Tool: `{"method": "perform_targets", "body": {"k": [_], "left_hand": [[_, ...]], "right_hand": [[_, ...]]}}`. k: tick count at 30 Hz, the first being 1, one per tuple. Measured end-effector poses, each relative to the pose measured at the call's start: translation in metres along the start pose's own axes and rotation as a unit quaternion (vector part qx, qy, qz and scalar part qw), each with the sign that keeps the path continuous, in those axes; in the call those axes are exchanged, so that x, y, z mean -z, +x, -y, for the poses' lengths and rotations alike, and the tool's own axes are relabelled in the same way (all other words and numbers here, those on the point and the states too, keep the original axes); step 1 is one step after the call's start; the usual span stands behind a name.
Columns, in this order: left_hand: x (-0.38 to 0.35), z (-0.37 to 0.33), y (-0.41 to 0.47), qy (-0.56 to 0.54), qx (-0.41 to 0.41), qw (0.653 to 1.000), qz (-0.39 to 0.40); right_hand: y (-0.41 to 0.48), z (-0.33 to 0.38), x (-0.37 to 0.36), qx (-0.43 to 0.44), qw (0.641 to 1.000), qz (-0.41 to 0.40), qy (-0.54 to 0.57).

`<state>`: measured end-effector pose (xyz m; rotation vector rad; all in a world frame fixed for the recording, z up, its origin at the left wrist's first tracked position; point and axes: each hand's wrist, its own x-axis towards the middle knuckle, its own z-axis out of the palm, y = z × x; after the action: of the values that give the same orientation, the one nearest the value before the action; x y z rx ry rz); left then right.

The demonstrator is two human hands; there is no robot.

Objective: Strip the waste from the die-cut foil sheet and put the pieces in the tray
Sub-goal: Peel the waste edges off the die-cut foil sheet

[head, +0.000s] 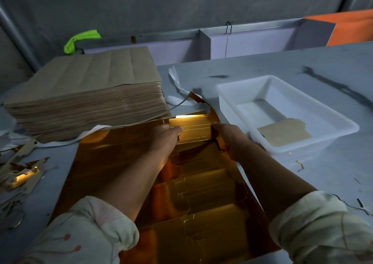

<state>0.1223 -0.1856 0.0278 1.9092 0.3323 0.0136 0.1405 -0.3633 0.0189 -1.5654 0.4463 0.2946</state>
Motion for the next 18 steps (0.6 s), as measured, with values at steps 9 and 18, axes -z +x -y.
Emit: {"method": "perform_targets", "body": {"k": [9, 18], "left_hand": [[0.013, 0.006, 0.003, 0.002, 0.004, 1.0, -0.013], [0.028, 0.01, 0.009, 0.0, 0.015, 1.0, -0.027]], "right_hand": [[0.004, -0.005, -0.006, 0.069, 0.997, -0.006, -0.043], [0.009, -0.004, -0.006, 0.062, 0.996, -0.01, -0.063]]}}
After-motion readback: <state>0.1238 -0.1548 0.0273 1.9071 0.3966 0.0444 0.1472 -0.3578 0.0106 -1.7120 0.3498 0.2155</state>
